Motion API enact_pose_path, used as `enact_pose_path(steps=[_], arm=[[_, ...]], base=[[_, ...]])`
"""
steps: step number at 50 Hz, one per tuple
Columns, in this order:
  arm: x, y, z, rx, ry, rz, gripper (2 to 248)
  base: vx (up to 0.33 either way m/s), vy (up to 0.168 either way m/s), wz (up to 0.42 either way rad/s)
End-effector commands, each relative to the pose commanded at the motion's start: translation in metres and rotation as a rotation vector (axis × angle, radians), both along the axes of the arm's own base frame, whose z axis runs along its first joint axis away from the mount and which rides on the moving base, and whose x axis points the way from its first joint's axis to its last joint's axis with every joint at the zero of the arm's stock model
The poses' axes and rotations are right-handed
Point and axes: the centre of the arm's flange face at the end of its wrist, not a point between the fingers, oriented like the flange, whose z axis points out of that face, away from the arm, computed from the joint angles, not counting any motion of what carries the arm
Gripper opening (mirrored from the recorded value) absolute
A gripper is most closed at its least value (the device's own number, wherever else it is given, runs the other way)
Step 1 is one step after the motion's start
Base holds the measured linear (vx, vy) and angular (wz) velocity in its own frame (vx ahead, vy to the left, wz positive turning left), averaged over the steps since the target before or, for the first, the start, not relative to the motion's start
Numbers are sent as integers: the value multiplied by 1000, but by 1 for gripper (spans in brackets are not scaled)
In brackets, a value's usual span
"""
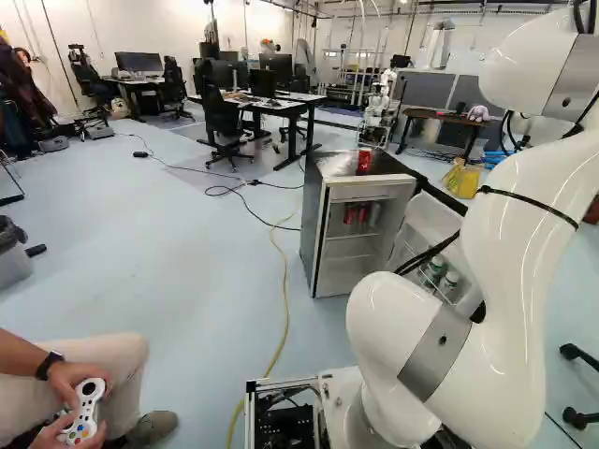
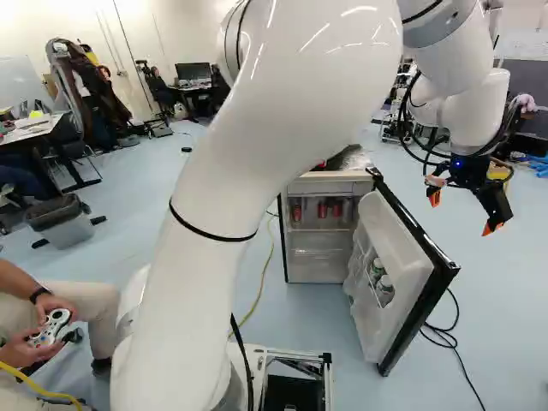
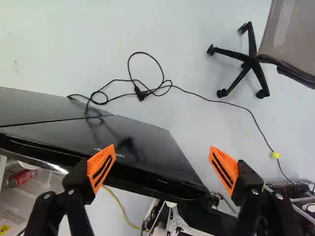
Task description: Grab a drink from the fridge
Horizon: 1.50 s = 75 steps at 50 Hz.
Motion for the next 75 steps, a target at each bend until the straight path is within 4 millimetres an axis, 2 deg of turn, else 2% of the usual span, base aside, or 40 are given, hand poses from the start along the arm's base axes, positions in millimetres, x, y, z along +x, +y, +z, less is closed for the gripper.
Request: enact_pose_path(steps=[42,75], arm=[[9,-15,-60,67,44,-1,247],[7,-9,-64,78,52,0,247]], base=[[0,0,0],[0,0,0]])
